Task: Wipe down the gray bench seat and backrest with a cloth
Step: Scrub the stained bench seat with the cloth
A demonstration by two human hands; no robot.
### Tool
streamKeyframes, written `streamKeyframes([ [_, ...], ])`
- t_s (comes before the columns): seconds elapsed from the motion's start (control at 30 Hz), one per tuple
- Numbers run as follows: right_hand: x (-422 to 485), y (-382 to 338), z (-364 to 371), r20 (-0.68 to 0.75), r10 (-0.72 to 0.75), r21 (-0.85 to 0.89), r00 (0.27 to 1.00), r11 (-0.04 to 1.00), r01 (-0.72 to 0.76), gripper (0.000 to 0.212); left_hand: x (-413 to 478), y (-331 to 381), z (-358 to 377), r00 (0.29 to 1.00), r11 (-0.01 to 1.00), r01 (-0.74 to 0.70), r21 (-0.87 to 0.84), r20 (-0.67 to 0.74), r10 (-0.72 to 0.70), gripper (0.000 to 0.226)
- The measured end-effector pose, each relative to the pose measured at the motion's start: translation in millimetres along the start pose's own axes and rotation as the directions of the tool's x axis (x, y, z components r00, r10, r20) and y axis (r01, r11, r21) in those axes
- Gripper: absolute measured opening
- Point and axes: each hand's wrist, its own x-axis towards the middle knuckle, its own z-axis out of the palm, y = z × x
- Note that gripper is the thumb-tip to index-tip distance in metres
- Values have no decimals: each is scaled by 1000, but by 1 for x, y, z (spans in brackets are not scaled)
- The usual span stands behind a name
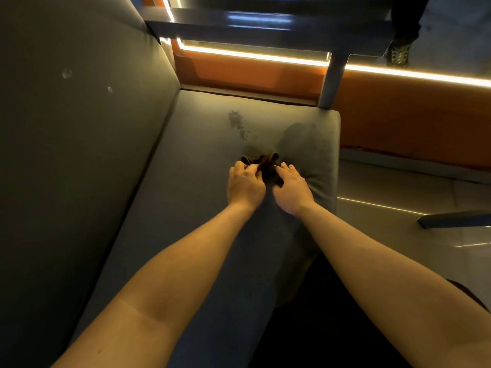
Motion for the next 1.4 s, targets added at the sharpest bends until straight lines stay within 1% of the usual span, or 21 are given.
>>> streamKeyframes([
  [0.1, -10, 6, -5, -82, -23, 207, 996, 977, 39, 41, -20, 18, 14, 998, 987, 28, -158, 58, -19, 32],
  [0.17, -19, 13, -11, -128, -38, 396, 991, 914, 87, 43, -21, 27, 21, 994, 957, 83, -279, 92, -60, 32],
  [0.2, -22, 17, -14, -193, -58, 448, 979, 883, 141, 45, -19, 32, 22, 992, 920, 112, -375, 101, -79, 34],
  [0.27, -24, 26, -20, -346, -64, 482, 936, 844, 235, 43, -15, 49, 24, 979, 782, 198, -591, 161, -126, 36],
  [0.33, -23, 33, -24, -420, -58, 456, 906, 849, 266, 41, -12, 72, 24, 956, 589, 284, -757, 269, -115, 34],
  [0.37, -21, 37, -25, -446, -76, 411, 892, 868, 279, 41, -10, 82, 25, 950, 545, 298, -784, 298, -92, 32],
  [0.4, -20, 41, -27, -463, -92, 340, 881, 900, 273, 40, -8, 88, 28, 948, 549, 295, -782, 309, -70, 31],
  [0.43, -16, 48, -29, -483, -110, 249, 869, 934, 256, 37, -5, 90, 31, 953, 594, 266, -759, 300, -42, 32],
  [0.47, -13, 52, -31, -499, -129, 131, 857, 966, 222, 35, -2, 90, 33, 961, 685, 209, -698, 276, -12, 34],
  [0.53, -4, 62, -36, -509, -191, -99, 839, 982, 164, 32, 7, 86, 37, 978, 865, 21, -502, 190, 87, 36],
  [0.57, 1, 67, -39, -484, -218, -172, 847, 973, 152, 33, 14, 82, 41, 983, 913, -72, -402, 127, 134, 38],
  [0.6, 7, 71, -42, -438, -213, -201, 873, 970, 136, 37, 23, 80, 45, 983, 941, -141, -308, 71, 170, 40],
  [0.67, 19, 80, -47, -368, -144, -182, 919, 980, 81, 46, 39, 82, 53, 985, 981, -162, -110, 47, 168, 47],
  [0.73, 33, 87, -53, -367, -93, -148, 925, 988, 40, 49, 51, 88, 68, 986, 987, -138, 81, 102, 130, 50],
  [0.8, 49, 90, -60, -398, -90, -134, 913, 990, 39, 47, 55, 93, 80, 986, 973, -134, 187, 122, 112, 49],
  [0.93, 80, 88, -72, -439, -58, -82, 897, 996, 24, 49, 52, 90, 90, 990, 967, -124, 221, 90, 106, 51],
  [1.07, 113, 96, -85, -516, -38, -50, 856, 999, 14, 48, 52, 85, 96, 990, 946, -143, 292, 58, 132, 51],
  [1.13, 136, 101, -102, -524, 84, 48, 848, 996, -69, 47, 51, 84, 99, 989, 929, -150, 339, 46, 143, 54],
  [1.2, 153, 102, -118, -467, 222, 146, 856, 974, -173, 45, 52, 84, 103, 989, 924, -147, 353, 33, 145, 56],
  [1.23, 156, 101, -119, -447, 255, 165, 858, 966, -201, 45, 53, 83, 104, 989, 923, -142, 359, 23, 143, 56],
  [1.4, 122, 89, -90, -477, 251, 249, 842, 958, -144, 50, 52, 84, 105, 989, 919, -141, 369, 19, 144, 58],
])
